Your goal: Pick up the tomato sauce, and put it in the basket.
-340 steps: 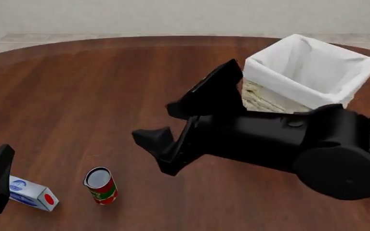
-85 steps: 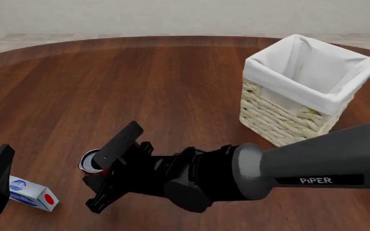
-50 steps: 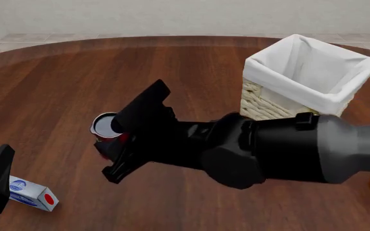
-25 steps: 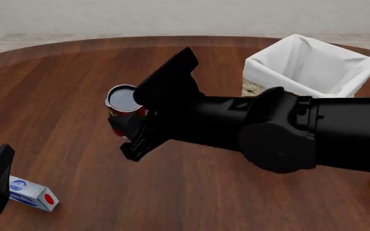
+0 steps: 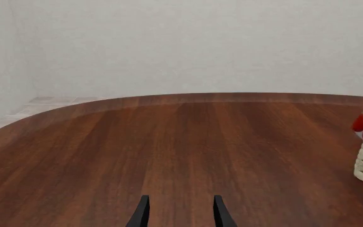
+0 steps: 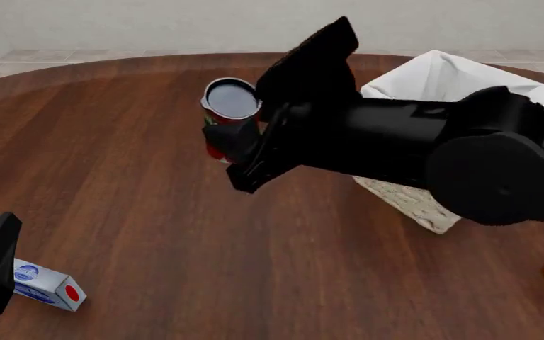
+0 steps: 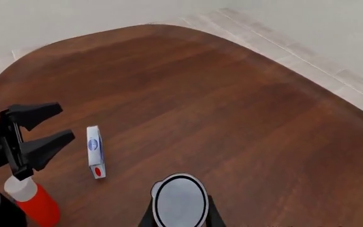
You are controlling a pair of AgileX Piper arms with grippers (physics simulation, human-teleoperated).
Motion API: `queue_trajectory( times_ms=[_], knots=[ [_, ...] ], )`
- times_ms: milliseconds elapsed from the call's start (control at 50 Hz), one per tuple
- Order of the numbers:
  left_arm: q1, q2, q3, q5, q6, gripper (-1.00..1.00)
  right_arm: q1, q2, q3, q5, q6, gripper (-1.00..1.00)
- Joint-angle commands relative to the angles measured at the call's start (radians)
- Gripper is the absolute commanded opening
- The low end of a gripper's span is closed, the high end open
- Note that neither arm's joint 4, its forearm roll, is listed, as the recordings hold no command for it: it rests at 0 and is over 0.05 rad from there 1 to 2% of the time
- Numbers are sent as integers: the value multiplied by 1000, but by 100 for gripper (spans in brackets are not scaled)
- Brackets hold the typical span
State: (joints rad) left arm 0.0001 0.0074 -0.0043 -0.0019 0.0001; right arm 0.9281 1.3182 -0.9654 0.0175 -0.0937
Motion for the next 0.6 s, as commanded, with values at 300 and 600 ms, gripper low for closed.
queue_trajectory(
  times_ms=[300, 600],
  knots=[
    [0, 0, 0, 0, 0, 100, -81, -133, -52, 110, -17, -100],
    [0, 0, 0, 0, 0, 100, -132, -165, -67, 151, -42, -100]
  ],
)
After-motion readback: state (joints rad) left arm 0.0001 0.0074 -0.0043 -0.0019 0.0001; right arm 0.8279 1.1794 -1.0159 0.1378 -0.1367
